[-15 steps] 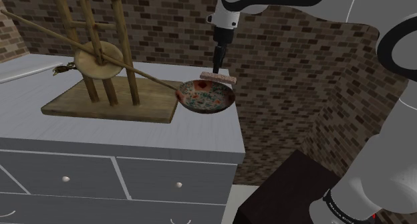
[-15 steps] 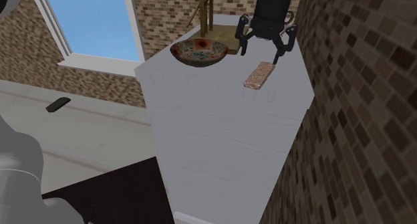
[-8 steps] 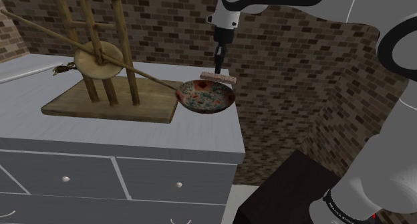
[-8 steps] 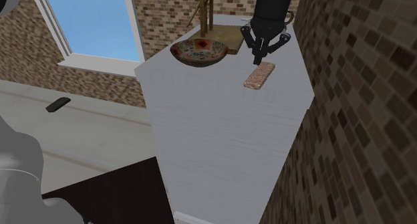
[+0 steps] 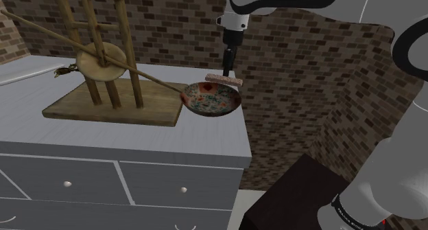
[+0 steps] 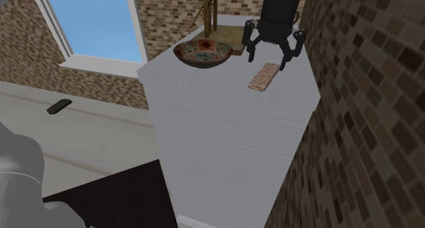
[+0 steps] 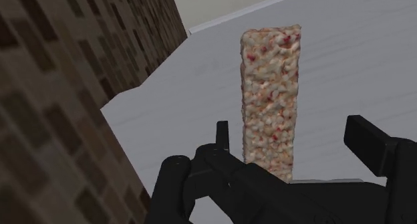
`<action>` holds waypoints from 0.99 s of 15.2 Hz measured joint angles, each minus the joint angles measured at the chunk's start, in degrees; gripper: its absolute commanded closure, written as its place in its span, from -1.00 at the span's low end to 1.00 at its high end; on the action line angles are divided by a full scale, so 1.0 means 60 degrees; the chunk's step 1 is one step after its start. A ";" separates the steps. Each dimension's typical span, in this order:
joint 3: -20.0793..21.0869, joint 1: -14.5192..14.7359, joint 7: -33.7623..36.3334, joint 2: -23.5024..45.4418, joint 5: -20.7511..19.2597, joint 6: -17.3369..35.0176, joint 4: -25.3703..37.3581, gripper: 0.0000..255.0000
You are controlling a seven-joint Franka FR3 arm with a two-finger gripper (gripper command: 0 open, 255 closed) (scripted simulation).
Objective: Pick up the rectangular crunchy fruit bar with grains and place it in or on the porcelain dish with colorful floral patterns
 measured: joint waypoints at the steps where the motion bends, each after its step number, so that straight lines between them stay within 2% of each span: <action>1: -0.0019 -0.0009 0.0056 -0.0067 -0.0054 0.0097 -0.0152 -1.00; 8: -0.0025 -0.0003 0.0108 -0.0200 -0.0107 0.0981 -0.1164 -1.00; 14: -0.0019 0.0005 0.0120 -0.0216 -0.0107 0.1075 -0.1267 -1.00; 15: -0.0019 0.0005 0.0120 -0.0216 -0.0107 0.1075 -0.1267 1.00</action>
